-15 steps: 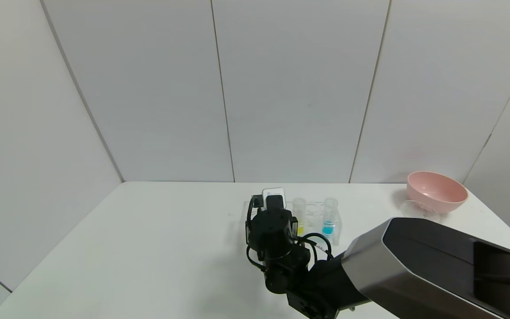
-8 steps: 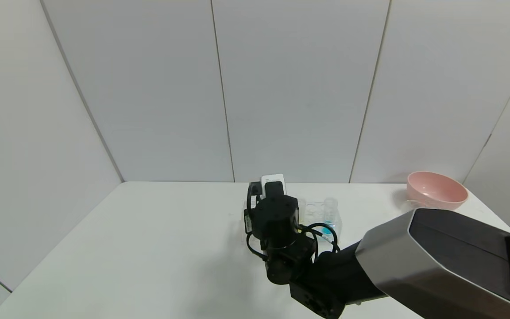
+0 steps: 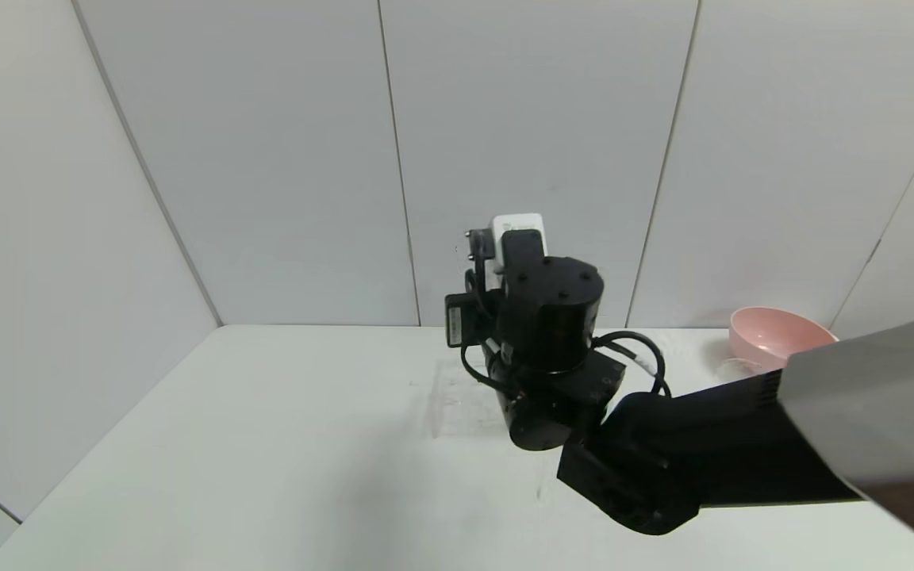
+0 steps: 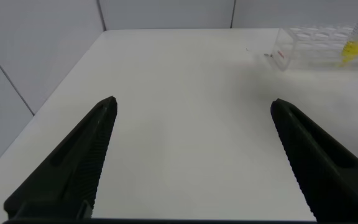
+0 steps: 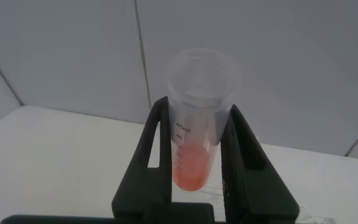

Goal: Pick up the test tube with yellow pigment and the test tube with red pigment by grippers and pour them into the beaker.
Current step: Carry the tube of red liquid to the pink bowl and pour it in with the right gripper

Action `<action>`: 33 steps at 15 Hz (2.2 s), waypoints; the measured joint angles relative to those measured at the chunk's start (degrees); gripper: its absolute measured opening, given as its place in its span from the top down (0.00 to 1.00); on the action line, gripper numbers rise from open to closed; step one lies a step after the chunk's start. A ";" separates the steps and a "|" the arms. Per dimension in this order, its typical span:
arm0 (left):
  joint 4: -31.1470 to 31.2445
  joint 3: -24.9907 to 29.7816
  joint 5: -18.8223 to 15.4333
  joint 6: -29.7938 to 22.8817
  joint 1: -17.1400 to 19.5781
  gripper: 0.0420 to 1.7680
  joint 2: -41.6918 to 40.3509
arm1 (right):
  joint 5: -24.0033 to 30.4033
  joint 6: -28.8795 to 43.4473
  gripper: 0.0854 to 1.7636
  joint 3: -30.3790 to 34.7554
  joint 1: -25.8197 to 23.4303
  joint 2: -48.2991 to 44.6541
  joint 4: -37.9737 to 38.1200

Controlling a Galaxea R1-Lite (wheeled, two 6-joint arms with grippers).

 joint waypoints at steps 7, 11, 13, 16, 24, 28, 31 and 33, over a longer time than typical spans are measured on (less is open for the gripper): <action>0.00 0.00 0.00 0.00 0.00 0.00 0.00 | 1.18 -1.28 0.75 20.70 -16.79 -17.70 -0.68; 0.00 0.00 0.00 0.00 0.00 0.00 0.00 | 13.12 -2.40 0.75 30.57 -35.26 -24.34 -3.80; 0.00 0.00 0.00 0.00 0.00 0.00 0.00 | 24.28 -4.64 0.75 34.38 -44.35 -25.86 -6.33; 0.00 0.00 0.00 0.00 0.00 0.00 0.00 | 42.87 -12.34 0.75 40.17 -57.26 -27.06 -9.97; 0.00 0.00 0.00 0.00 0.00 0.00 0.00 | 60.05 -37.77 0.75 48.57 -66.00 -25.03 -15.66; 0.00 0.00 0.00 0.00 0.00 0.00 0.00 | 60.05 -46.91 0.75 49.01 -63.93 -22.60 -15.25; 0.00 0.00 -0.02 0.00 0.00 0.00 0.00 | 60.10 -53.14 0.75 49.37 -63.40 -20.92 -15.32; 0.00 0.00 0.00 0.00 0.00 0.00 0.00 | 60.04 -57.17 0.75 50.09 -63.43 -20.00 -15.36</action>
